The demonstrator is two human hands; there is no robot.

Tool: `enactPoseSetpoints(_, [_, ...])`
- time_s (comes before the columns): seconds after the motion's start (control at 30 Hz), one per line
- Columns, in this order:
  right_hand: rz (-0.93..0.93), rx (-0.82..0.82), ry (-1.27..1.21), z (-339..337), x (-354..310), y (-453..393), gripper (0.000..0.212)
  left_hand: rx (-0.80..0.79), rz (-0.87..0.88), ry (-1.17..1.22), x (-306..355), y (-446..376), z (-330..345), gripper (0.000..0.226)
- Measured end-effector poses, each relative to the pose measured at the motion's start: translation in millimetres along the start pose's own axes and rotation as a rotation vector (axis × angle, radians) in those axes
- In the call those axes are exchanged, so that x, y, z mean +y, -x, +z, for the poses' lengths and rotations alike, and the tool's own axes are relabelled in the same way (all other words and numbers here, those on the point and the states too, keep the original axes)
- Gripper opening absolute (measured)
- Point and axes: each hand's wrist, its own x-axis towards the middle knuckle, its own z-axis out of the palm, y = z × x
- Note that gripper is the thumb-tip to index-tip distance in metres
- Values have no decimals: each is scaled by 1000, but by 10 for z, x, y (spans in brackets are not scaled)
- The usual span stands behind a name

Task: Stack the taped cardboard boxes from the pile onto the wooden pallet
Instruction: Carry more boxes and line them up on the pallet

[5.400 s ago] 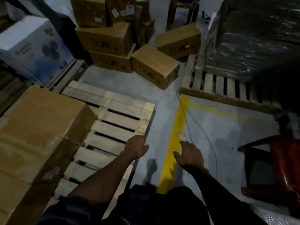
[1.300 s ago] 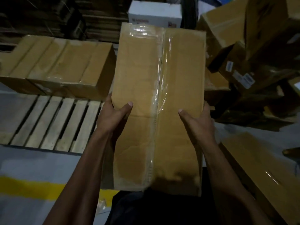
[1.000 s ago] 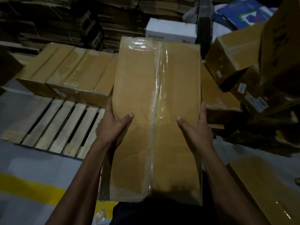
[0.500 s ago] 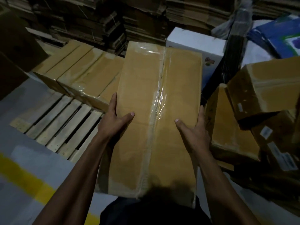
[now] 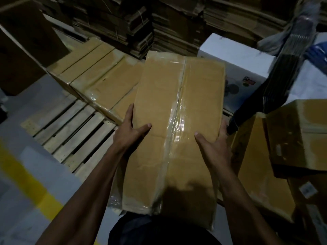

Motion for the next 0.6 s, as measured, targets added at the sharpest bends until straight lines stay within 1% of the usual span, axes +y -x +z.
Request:
enactPoseSetpoints(0.2, [78, 39, -3, 363, -228, -552, 99, -50, -53, 46, -87, -727, 23, 101])
enactPoseSetpoints(0.4, [155, 71, 14, 753, -360, -1200, 94, -98, -109, -26, -128, -1478, 89, 98])
enactPoseSetpoints(0.5, [169, 48, 19, 897, -412, -1534, 92, -121, -132, -54, -143, -1843, 131, 104])
enactPoseSetpoints(0.6, [200, -7, 1, 1077, -318, -1872, 91, -125, -151, -94, -246, -2184, 276, 104])
